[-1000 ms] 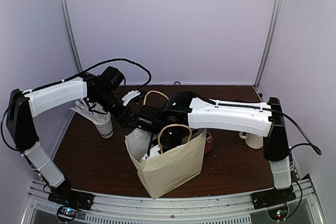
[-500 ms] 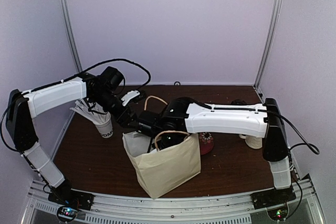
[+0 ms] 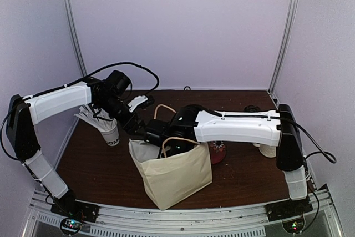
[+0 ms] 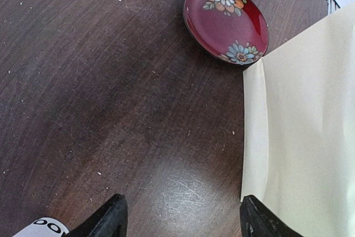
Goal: Pack the takeout coffee
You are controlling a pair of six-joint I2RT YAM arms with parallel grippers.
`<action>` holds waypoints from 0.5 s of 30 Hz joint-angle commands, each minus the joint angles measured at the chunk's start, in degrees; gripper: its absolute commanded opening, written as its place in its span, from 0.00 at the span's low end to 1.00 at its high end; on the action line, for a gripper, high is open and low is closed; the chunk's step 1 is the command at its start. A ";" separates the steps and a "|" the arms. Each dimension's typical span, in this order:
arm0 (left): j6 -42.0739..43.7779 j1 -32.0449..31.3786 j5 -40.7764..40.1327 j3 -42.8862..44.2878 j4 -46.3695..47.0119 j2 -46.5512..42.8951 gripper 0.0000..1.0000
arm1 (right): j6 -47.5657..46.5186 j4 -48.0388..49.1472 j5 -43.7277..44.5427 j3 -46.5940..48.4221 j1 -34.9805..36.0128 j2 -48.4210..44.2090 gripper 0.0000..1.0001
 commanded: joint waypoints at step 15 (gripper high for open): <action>-4.14 0.48 -8.02 4.78 0.90 -15.58 0.79 | 1.63 -10.65 1.40 12.42 0.30 -7.27 0.51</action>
